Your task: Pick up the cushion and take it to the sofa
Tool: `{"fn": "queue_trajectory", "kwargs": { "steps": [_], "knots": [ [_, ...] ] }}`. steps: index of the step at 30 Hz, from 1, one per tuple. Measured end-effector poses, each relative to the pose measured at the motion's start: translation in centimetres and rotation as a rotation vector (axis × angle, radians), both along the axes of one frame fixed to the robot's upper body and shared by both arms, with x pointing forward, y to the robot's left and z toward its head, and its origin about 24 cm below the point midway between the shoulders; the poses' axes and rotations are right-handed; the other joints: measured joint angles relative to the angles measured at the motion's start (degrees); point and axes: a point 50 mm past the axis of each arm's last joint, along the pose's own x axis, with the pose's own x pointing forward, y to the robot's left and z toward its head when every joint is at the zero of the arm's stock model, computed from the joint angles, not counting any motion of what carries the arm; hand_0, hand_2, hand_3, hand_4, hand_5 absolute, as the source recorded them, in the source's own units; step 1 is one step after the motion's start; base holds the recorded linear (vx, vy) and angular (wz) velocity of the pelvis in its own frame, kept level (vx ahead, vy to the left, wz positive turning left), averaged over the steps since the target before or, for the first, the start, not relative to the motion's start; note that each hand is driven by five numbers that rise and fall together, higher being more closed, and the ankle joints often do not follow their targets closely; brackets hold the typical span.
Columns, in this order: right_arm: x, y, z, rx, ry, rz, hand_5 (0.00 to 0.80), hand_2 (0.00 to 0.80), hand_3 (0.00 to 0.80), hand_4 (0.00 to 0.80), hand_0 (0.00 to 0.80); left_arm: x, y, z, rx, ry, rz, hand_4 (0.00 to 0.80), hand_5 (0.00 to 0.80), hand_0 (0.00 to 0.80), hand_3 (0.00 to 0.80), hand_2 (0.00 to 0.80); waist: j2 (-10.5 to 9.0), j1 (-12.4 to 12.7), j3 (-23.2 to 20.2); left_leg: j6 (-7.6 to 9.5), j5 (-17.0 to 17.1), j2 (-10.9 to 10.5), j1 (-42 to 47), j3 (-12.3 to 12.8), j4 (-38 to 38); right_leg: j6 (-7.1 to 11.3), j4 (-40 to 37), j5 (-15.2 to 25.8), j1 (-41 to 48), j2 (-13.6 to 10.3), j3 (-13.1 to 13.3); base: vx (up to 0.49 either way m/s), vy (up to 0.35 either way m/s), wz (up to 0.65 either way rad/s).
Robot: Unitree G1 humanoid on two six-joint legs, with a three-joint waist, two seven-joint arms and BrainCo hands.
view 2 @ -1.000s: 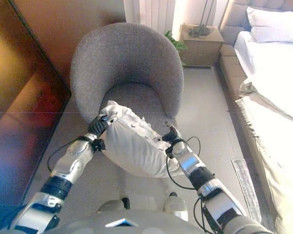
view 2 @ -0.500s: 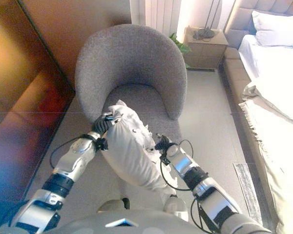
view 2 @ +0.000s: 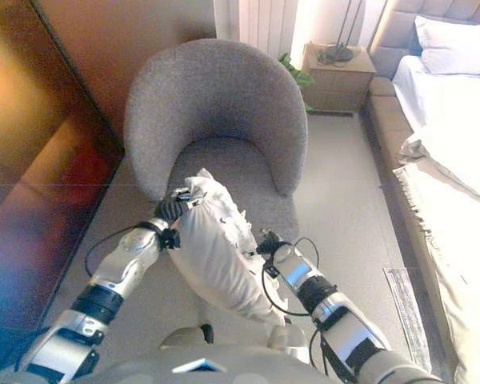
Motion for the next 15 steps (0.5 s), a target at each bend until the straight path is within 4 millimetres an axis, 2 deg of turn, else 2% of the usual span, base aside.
{"fn": "queue_trajectory", "kwargs": {
  "steps": [9,15],
  "knots": [
    [-1.5,-0.7,0.2,0.151,0.015,-0.04,0.0,0.0,0.0,0.0,0.0,0.1,0.7,0.1,0.07,-0.015,0.029,0.8,0.8,0.8,0.8,0.8,0.01,-0.22,0.18,0.01,-0.01,-0.02,0.53,0.1,-0.34,0.4,0.54,-0.24,0.02,-0.01,0.06,0.0,0.0,0.0],
    [-2.1,-1.1,0.8,0.229,-0.002,-0.046,0.0,0.0,0.0,0.0,0.0,0.1,1.5,0.1,0.175,-0.038,0.086,0.8,0.8,0.8,0.8,0.8,-0.06,-1.66,1.51,-0.02,-0.03,-0.05,0.73,0.28,-0.33,0.53,1.12,-0.54,-0.14,-0.05,0.28,-0.002,0.005,-0.01]
  ]
}}
